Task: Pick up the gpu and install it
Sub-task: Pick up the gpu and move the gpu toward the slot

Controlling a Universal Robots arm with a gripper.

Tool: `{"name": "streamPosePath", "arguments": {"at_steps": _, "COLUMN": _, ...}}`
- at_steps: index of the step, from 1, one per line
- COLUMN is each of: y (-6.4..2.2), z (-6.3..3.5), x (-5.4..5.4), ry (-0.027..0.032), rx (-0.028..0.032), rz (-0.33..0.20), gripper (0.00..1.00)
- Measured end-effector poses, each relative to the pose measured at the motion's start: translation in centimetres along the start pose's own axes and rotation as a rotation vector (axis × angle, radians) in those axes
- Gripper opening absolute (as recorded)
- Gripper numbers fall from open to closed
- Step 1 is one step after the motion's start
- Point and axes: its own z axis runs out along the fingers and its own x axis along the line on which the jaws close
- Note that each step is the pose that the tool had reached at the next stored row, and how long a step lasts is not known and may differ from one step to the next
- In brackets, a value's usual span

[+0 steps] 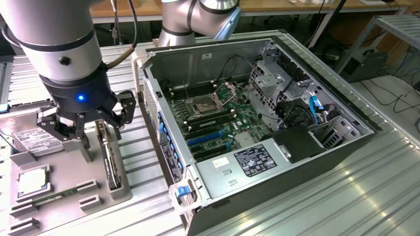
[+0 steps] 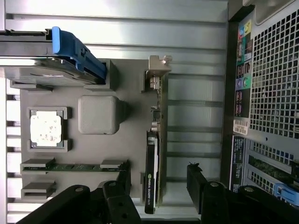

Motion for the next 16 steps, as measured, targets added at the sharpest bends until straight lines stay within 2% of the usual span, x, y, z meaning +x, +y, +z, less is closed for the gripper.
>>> {"name": "streamPosePath", "arguments": {"at_steps": 6, "y": 0.01, "z": 1.15, "x": 0.6, "ry": 0.0001, "rx": 0.0000, "rz": -0.002, "gripper": 0.60}}
{"name": "streamPosePath", "arguments": {"at_steps": 16, "y": -0.02, "z": 3.01, "x": 0.6, "ry": 0.0002, "rx": 0.0000, "rz": -0.002, "gripper": 0.60}}
